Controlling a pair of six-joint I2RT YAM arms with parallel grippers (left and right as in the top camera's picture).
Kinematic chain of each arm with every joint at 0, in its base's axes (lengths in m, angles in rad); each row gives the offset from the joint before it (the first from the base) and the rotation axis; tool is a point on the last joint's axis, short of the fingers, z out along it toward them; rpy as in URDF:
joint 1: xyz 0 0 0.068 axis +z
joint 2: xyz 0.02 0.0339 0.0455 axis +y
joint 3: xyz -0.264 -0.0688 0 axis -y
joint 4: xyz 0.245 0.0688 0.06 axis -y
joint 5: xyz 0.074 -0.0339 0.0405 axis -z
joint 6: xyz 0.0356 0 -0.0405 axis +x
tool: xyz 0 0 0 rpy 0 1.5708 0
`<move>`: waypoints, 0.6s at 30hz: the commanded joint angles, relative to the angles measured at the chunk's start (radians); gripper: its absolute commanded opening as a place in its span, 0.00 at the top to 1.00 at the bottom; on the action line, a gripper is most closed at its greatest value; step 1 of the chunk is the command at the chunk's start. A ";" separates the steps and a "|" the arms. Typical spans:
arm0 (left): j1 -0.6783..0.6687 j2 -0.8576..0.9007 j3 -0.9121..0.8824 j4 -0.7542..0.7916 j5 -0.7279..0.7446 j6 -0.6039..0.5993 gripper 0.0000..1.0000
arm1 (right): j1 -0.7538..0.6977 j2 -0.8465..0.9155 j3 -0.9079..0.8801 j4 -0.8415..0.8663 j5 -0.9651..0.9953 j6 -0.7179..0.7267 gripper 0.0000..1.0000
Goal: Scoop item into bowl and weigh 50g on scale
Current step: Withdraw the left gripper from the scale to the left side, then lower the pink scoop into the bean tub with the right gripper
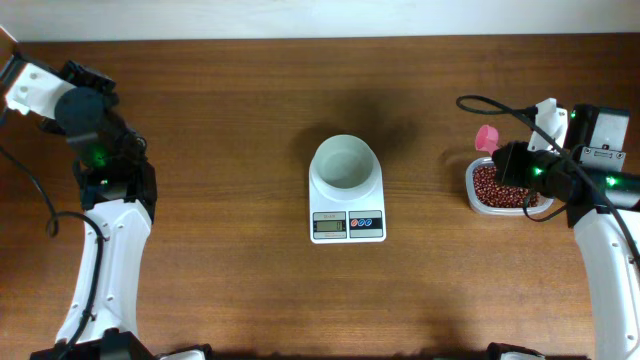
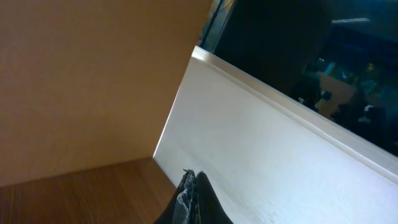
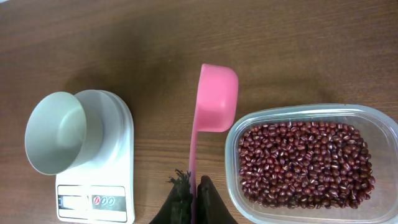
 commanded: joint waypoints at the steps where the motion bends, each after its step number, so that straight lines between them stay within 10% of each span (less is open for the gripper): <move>1: 0.003 0.005 0.009 0.005 -0.010 0.005 1.00 | -0.003 -0.008 0.008 0.001 0.019 0.006 0.96; 10: 0.003 0.007 0.009 -0.010 0.261 0.016 1.00 | -0.005 -0.008 0.064 0.000 0.020 0.015 0.96; 18: 0.005 0.027 0.009 -0.003 0.246 0.016 1.00 | -0.016 -0.002 0.291 -0.409 0.200 0.029 0.96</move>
